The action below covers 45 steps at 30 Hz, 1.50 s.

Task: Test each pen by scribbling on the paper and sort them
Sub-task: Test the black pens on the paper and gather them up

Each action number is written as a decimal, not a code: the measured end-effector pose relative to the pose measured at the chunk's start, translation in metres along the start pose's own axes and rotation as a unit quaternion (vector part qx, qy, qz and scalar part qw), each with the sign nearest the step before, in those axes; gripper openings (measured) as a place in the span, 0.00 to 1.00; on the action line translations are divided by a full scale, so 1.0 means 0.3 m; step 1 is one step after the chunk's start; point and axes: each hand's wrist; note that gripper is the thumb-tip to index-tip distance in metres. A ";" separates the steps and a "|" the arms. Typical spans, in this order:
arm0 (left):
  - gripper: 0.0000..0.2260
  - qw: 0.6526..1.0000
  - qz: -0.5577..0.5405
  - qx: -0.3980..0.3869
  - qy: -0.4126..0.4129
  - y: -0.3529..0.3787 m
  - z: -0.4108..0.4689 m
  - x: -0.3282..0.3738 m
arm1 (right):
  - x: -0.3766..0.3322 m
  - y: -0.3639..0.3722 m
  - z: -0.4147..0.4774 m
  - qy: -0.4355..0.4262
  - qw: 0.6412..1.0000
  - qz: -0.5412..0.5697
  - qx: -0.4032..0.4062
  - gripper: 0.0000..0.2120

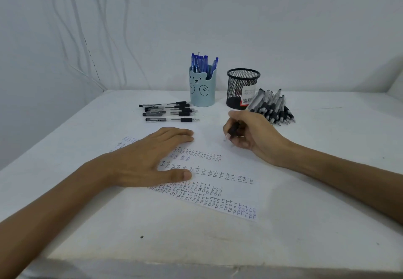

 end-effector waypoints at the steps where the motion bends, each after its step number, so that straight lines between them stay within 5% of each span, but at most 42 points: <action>1: 0.39 1.000 0.000 0.003 0.001 0.001 0.000 -0.005 | 0.003 -0.003 0.003 -0.010 1.000 0.001 -0.010 0.17; 4: 0.38 1.000 -0.007 0.014 -0.014 -0.001 -0.004 -0.022 | 0.009 -0.007 -0.001 -0.041 0.999 -0.012 -0.021 0.06; 7: 0.37 0.999 -0.012 0.024 -0.028 -0.004 -0.006 -0.043 | 0.008 -0.010 -0.002 -0.029 0.999 0.026 -0.003 0.15; 13: 0.37 0.997 -0.040 0.039 -0.057 -0.027 -0.020 -0.086 | -0.026 0.005 -0.006 0.046 0.992 0.118 0.008 0.13; 23: 0.37 0.996 -0.043 0.028 -0.066 -0.024 -0.015 -0.108 | -0.107 -0.048 0.029 0.051 0.996 -0.031 0.063 0.19; 27: 0.37 0.997 -0.032 0.033 -0.058 -0.018 -0.014 -0.121 | -0.180 -0.145 0.095 0.046 0.984 -0.117 0.124 0.14; 34: 0.35 0.997 -0.038 0.030 -0.059 -0.022 -0.013 -0.111 | -0.216 -0.253 0.216 0.018 0.856 -0.470 0.215 0.21; 45: 0.33 0.997 -0.038 0.036 -0.059 -0.019 -0.012 -0.111 | -0.180 -0.220 0.246 -0.005 0.759 -0.605 0.240 0.12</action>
Point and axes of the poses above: each hand's wrist, its own z-axis towards the middle knuckle, its own y-axis out of the palm, x = y × z, and after that the axes turned 2 degrees about y, right-handed
